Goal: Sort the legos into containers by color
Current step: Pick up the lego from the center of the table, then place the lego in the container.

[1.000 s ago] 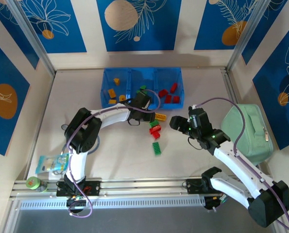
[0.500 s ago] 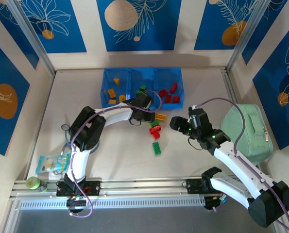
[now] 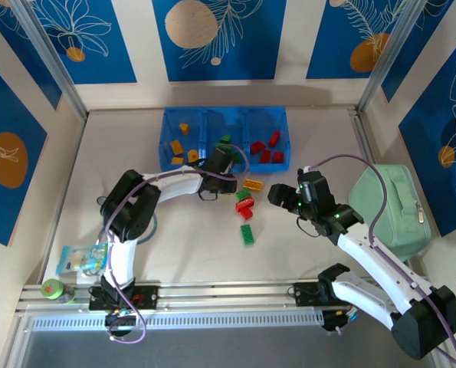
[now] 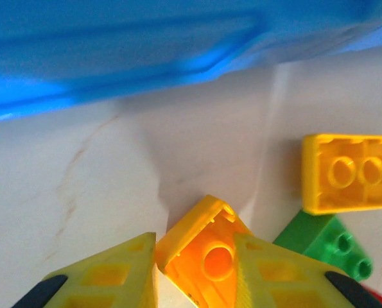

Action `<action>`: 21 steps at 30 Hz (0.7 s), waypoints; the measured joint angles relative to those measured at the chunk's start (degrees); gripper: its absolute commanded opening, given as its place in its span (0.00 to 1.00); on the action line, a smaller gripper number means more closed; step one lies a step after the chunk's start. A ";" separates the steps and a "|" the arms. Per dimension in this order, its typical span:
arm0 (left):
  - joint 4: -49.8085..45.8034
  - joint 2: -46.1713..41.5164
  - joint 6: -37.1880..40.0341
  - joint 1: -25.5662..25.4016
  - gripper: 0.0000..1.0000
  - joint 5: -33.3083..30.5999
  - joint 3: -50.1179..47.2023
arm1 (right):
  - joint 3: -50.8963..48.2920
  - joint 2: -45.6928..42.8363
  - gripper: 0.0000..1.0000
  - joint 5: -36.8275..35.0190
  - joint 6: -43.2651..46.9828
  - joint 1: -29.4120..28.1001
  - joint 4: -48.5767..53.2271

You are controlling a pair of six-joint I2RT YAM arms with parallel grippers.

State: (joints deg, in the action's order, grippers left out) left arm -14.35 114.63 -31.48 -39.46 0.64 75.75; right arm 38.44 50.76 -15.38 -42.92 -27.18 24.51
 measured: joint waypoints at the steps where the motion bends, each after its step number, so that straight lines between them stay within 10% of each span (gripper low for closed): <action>1: -0.04 -1.05 -0.07 0.26 0.29 -0.52 -1.33 | -0.02 0.00 0.75 0.00 -0.02 0.00 -0.02; 21: -3.19 -18.56 0.46 13.90 0.29 -3.67 -6.88 | -0.61 -1.11 0.75 0.37 -0.66 -1.18 -0.04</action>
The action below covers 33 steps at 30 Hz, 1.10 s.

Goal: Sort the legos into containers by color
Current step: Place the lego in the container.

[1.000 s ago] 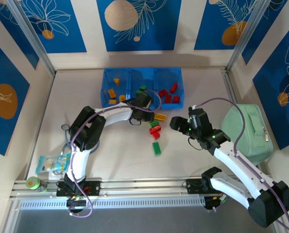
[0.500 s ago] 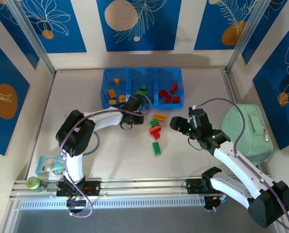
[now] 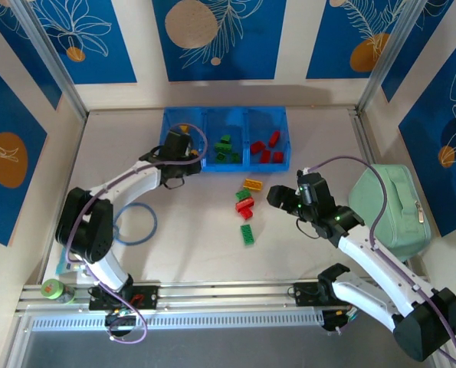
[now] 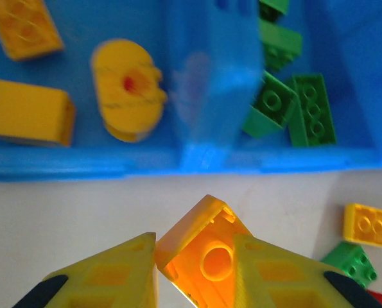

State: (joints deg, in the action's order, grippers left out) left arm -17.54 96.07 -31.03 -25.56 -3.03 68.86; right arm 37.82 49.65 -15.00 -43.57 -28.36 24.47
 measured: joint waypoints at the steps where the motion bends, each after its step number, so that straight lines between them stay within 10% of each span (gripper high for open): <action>1: -0.20 0.22 0.02 0.87 0.29 0.02 0.46 | 0.00 0.04 0.75 0.00 0.00 -0.13 0.04; 9: -1.60 5.73 0.98 5.99 0.31 0.24 8.09 | 0.00 0.04 0.75 -0.04 0.00 -0.94 0.61; 18: -3.52 9.64 1.92 7.02 0.69 -0.04 12.22 | 0.02 0.07 0.75 -0.24 0.02 -0.94 1.14; 33: -0.85 -2.29 5.79 -3.41 0.71 0.85 5.18 | 7.34 17.49 0.76 4.68 4.02 4.87 1.07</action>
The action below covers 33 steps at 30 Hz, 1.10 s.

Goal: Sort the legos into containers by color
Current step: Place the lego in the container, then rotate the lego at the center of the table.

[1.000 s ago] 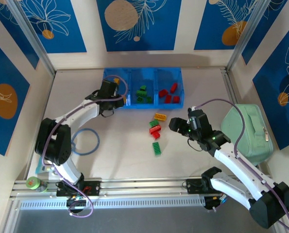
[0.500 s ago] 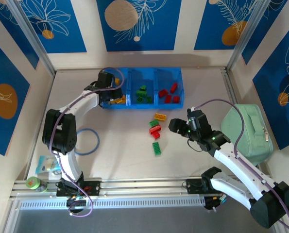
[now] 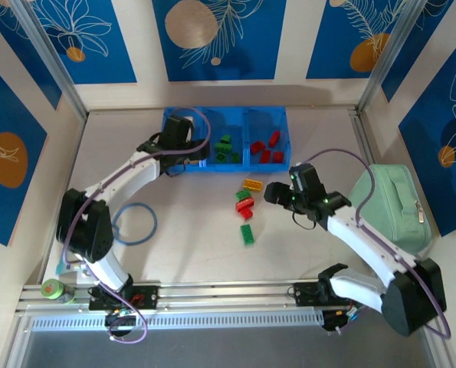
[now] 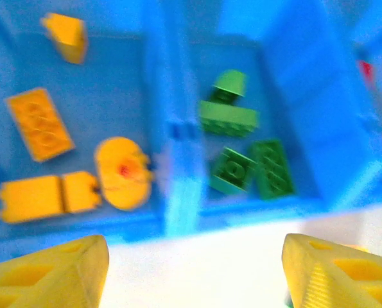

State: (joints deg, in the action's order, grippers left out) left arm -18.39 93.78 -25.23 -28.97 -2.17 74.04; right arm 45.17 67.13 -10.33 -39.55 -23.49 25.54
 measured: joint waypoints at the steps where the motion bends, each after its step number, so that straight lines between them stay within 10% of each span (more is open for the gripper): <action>1: 0.94 -1.18 -0.31 -0.63 0.71 1.07 -2.23 | 1.66 2.80 0.76 1.20 0.79 0.74 -0.24; 17: 10.69 -15.45 -7.50 -2.08 0.71 5.38 -31.19 | 15.28 34.71 0.70 9.70 6.23 3.61 -8.24; 33: 10.97 -18.71 -7.48 -2.08 0.71 1.18 -34.25 | 20.70 39.60 0.65 18.10 13.11 -5.20 -14.12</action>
State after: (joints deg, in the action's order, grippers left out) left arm -7.42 75.07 -32.71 -31.05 -0.99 39.79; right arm 65.87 106.74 7.77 -26.44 -28.69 11.42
